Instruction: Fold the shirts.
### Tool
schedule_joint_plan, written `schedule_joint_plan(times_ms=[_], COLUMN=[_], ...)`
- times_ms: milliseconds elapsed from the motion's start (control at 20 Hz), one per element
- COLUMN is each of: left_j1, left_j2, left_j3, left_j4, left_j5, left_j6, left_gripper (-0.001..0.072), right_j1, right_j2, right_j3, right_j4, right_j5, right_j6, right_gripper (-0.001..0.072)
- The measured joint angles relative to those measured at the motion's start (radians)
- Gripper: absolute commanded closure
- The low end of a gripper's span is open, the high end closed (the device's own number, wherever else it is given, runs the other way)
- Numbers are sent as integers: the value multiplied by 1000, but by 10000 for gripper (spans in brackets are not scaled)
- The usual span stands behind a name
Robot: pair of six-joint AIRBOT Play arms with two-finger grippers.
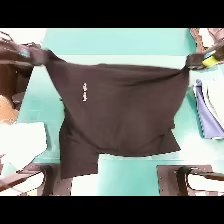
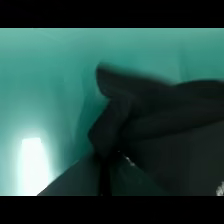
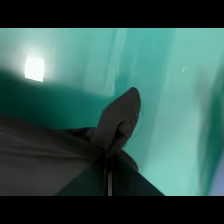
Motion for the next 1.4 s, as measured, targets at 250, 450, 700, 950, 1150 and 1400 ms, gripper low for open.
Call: schedule_joint_plan(times_ms=[250, 450, 700, 950, 1150, 1400], left_j1=[0, 18, 123, 162, 169, 170], left_j2=[-220, -274, -204, 21, 161, 213], left_j3=[-42, -26, -90, -433, -676, -841], left_j4=[-9, -12, -5, -31, -83, -160], left_j5=[154, 130, -139, -197, -185, -132], left_j6=[7, 8, 15, 19, 23, 45], left_gripper=[165, 159, 159, 159, 160, 249], right_j1=[-88, -137, -193, -228, -234, -236], right_j2=[-176, -239, -158, 42, 188, 313], right_j3=[-5, 60, 21, -216, -385, -510], right_j4=[168, 289, 332, 343, 349, 354], right_j5=[-141, -166, -90, -92, -152, -195], right_j6=[-6, -13, -68, -95, -102, -105], right_gripper=[596, 326, 327, 327, 327, 327])
